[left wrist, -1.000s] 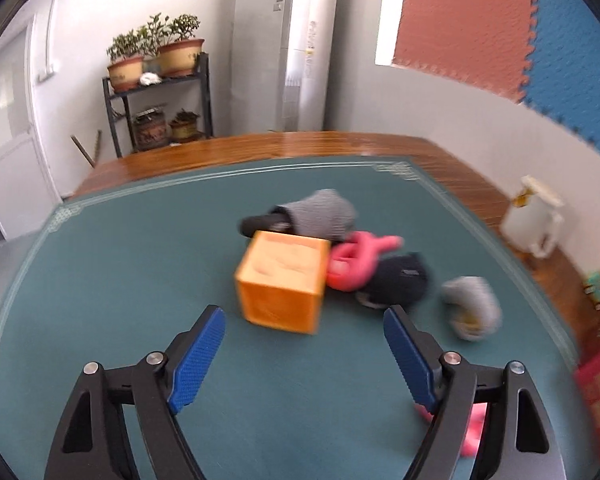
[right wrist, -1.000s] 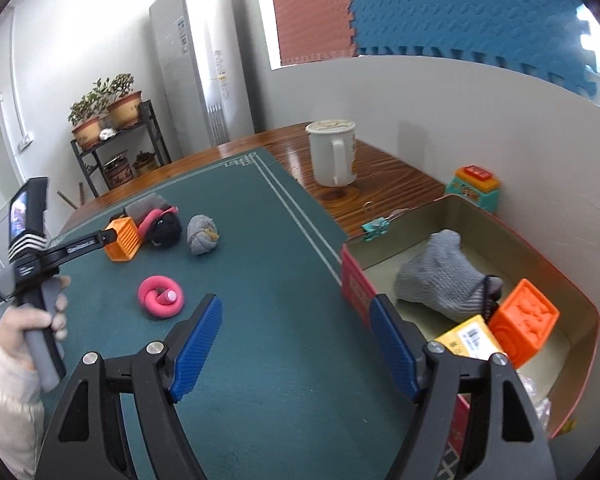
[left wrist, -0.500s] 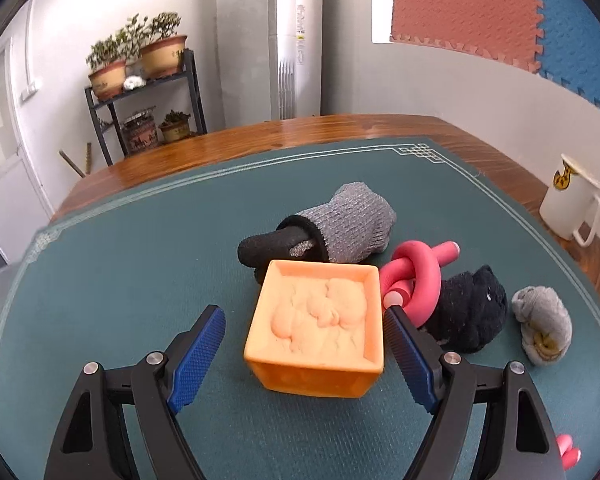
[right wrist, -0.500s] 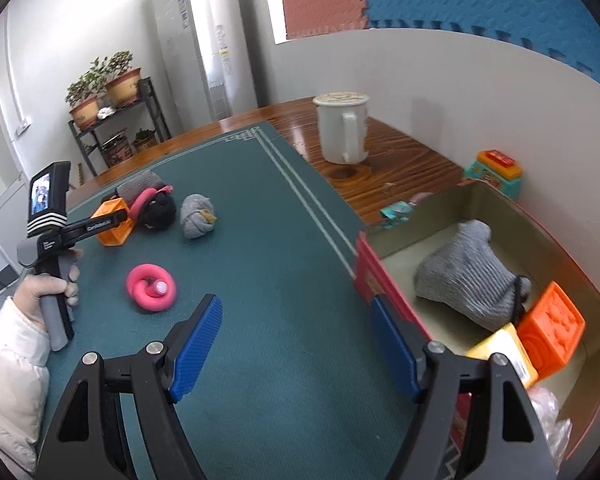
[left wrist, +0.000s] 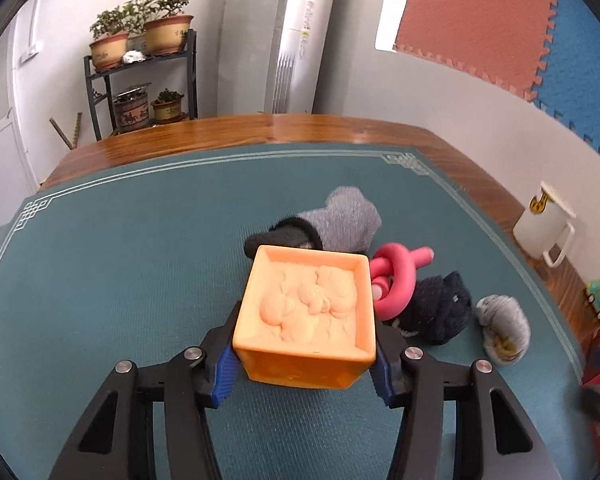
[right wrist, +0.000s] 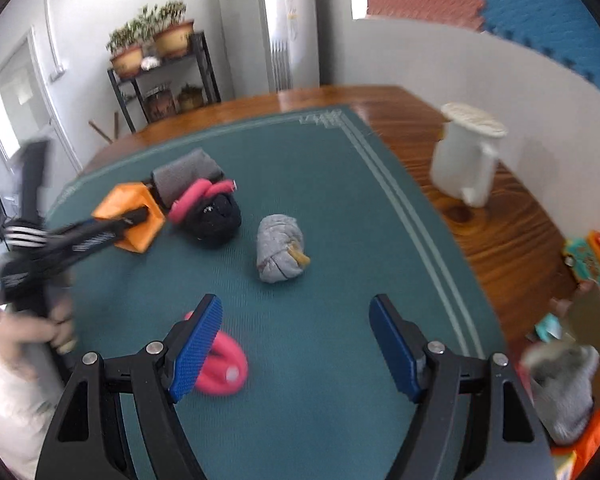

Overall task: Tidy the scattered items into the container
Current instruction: 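Grasp the grey rolled sock with the right tool, then carry the yellow cube and grey sock to the red box and release both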

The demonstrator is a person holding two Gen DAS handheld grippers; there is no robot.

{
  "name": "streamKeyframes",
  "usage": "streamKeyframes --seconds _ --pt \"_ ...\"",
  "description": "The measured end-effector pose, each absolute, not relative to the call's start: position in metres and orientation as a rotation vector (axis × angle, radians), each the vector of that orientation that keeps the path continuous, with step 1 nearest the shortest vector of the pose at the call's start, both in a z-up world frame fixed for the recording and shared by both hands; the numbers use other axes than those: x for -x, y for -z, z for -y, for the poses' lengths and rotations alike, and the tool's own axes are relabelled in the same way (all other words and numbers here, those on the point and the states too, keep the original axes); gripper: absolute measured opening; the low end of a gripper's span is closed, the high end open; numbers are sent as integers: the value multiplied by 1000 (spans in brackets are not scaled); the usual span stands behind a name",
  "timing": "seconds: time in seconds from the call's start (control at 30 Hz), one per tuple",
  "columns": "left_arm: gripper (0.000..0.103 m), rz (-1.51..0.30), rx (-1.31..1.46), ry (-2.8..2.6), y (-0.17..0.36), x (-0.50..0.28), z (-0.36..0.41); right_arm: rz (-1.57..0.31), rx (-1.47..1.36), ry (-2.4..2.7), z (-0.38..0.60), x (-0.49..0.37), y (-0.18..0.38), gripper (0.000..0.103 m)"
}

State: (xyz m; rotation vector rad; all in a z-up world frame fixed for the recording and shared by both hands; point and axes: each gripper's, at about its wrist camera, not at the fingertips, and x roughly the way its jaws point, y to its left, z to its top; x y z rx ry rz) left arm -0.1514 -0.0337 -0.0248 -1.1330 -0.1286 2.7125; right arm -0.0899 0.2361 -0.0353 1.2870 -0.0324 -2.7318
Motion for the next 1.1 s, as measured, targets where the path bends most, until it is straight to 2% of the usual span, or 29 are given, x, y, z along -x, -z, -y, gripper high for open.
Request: streamKeyframes --seconds 0.3,0.37,0.4,0.5,0.83,1.1 --pt "55 183 1115 -2713 13 154 48 8 -1358 2731 -226 149 69 79" --pt "55 182 1125 -2709 15 153 47 65 -1407 2712 -232 159 78 67" --pt "55 182 1127 -2707 16 153 46 96 -1431 2701 -235 164 82 54" --pt "55 173 1126 -2708 18 152 44 107 -1419 2706 -238 163 83 40" --pt "55 150 1112 -2692 18 144 33 117 -1253 2830 -250 100 43 38" --pt "55 135 1039 -2671 0 127 23 215 -1121 2961 -286 34 1 38"
